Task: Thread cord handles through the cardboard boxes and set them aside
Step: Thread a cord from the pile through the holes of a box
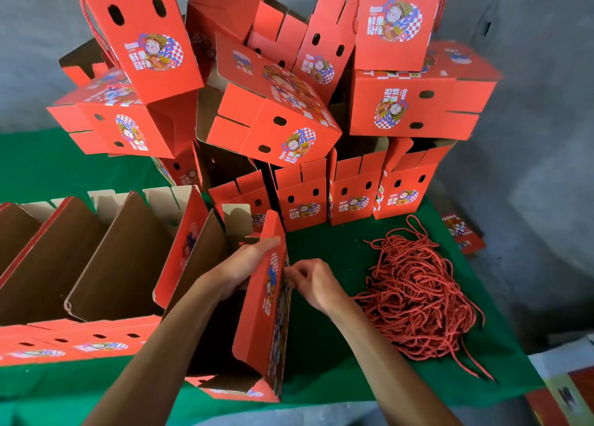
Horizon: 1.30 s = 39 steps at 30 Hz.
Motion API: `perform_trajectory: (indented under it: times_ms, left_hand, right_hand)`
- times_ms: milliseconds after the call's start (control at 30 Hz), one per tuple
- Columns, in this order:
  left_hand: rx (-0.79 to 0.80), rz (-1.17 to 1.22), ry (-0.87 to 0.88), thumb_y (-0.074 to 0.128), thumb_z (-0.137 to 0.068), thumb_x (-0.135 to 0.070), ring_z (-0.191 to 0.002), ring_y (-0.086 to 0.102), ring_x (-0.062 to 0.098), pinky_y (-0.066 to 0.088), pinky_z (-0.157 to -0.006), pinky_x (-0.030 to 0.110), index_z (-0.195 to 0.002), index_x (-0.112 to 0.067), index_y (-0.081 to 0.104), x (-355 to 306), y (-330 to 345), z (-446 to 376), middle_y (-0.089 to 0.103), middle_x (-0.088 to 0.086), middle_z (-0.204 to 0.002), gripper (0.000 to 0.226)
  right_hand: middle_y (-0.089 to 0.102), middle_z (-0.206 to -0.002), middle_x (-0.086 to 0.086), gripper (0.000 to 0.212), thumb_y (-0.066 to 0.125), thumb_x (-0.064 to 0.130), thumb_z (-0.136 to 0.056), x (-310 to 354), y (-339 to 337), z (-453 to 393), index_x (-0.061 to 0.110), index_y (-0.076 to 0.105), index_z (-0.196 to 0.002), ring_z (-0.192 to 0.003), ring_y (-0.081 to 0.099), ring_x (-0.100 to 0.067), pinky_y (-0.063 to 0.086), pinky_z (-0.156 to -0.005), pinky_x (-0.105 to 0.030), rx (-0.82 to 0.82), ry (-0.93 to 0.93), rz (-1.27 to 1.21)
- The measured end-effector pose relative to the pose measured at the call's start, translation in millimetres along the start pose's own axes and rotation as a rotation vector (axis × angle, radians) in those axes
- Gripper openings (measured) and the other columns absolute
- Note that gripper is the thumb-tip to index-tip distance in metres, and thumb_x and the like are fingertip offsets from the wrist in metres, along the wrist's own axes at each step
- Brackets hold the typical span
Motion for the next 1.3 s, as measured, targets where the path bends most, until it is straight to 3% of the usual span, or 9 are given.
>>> perform_trajectory:
  times_ms: [100, 300, 467, 633, 733, 900, 1000, 1133, 1300]
  left_hand:
    - [0.038, 0.158, -0.003, 0.014, -0.092, -0.083, -0.106, 0.073, 0.025, 0.062, -0.074, 0.033, -0.116, -0.012, 0.072, 5, 4, 1, 0.077, 0.009, -0.110, 0.095]
    - [-0.144, -0.067, 0.129, 0.056, -0.104, -0.022, -0.084, 0.076, 0.016, 0.061, -0.064, 0.022, -0.098, -0.016, 0.076, 17, 13, -3, 0.077, 0.006, -0.096, 0.023]
    - [-0.306, -0.171, 0.238, 0.064, -0.100, -0.015, -0.095, 0.073, 0.020, 0.061, -0.089, 0.038, -0.102, -0.009, 0.073, 23, 32, -9, 0.074, 0.007, -0.102, 0.011]
    - [-0.342, -0.114, 0.164, 0.060, -0.102, -0.017, -0.092, 0.069, 0.012, 0.058, -0.081, 0.028, -0.101, -0.020, 0.065, 30, 37, -16, 0.070, 0.002, -0.103, 0.006]
    - [-0.393, -0.082, 0.042, 0.061, -0.101, -0.015, -0.090, 0.070, 0.020, 0.059, -0.075, 0.033, -0.094, -0.016, 0.063, 34, 32, -23, 0.069, 0.007, -0.102, 0.008]
    - [-0.410, 0.042, -0.107, 0.055, -0.104, -0.017, -0.086, 0.073, 0.024, 0.061, -0.057, 0.028, -0.116, -0.006, 0.066, 40, 14, -18, 0.071, 0.015, -0.107, 0.020]
    - [-0.396, 0.092, -0.028, 0.046, -0.106, -0.045, -0.099, 0.070, 0.030, 0.062, -0.079, 0.045, -0.126, -0.011, 0.060, 24, 8, -8, 0.069, 0.015, -0.112, 0.042]
    - [-0.156, 0.151, 0.082, 0.037, -0.091, -0.081, -0.102, 0.069, 0.019, 0.060, -0.069, 0.034, -0.114, -0.031, 0.065, -14, 13, 17, 0.072, -0.002, -0.110, 0.062]
    - [0.016, -0.059, 0.065, 0.058, -0.100, -0.047, -0.104, 0.069, 0.018, 0.065, -0.075, 0.043, -0.117, -0.027, 0.063, -19, 28, 24, 0.072, -0.001, -0.113, 0.027]
  right_hand:
    - [0.056, -0.053, 0.013, 0.045, 0.061, 0.045, -0.101, 0, -7, 0, 0.025, 0.067, -0.061, -0.044, 0.047, 0.002, 0.035, -0.047, -0.013, 0.136, -0.008, -0.258]
    - [0.056, -0.056, 0.008, 0.050, 0.051, 0.054, -0.103, -10, 7, -12, 0.026, 0.060, -0.063, -0.048, 0.048, -0.005, 0.038, -0.051, -0.021, 0.102, 0.040, -0.237]
    - [0.075, -0.076, 0.009, 0.059, 0.034, 0.063, -0.104, -14, 28, -18, 0.025, 0.073, -0.082, -0.070, 0.071, -0.002, 0.053, -0.066, -0.023, -0.002, 0.067, -0.134]
    - [0.075, -0.081, 0.011, 0.056, 0.039, 0.074, -0.098, -15, 30, -12, 0.031, 0.073, -0.085, -0.073, 0.071, -0.001, 0.049, -0.061, -0.013, 0.056, 0.042, -0.248]
    - [0.066, -0.068, 0.013, 0.058, 0.050, 0.082, -0.089, -40, 13, 2, 0.027, 0.061, -0.076, -0.058, 0.059, -0.001, 0.041, -0.052, -0.017, 0.033, 0.022, 0.005]
    - [0.062, -0.067, -0.001, 0.049, 0.039, 0.050, -0.108, -99, -41, 30, 0.021, 0.053, -0.071, -0.065, 0.065, -0.025, 0.039, -0.058, -0.035, -0.098, 0.155, 0.653]
    - [0.049, -0.051, 0.007, 0.053, 0.040, 0.039, -0.110, -77, -62, 29, 0.021, 0.046, -0.061, -0.045, 0.049, -0.012, 0.030, -0.048, -0.029, -0.185, 0.192, 0.351]
    - [0.038, -0.043, 0.013, 0.034, 0.061, 0.034, -0.103, -14, -71, 2, 0.015, 0.069, -0.076, -0.036, 0.032, -0.005, 0.024, -0.040, -0.021, -0.211, 0.200, -0.217]
    - [0.050, -0.051, 0.012, 0.018, 0.076, 0.026, -0.092, 3, -70, -16, 0.013, 0.067, -0.084, -0.046, 0.044, -0.008, 0.042, -0.052, -0.023, -0.219, 0.215, -0.507]
Point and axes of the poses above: each hand's wrist, its own z-axis away from the middle knuckle, its own y-axis out of the palm, x = y × z, the point moved 2 cm from there along -z, towards the middle knuckle
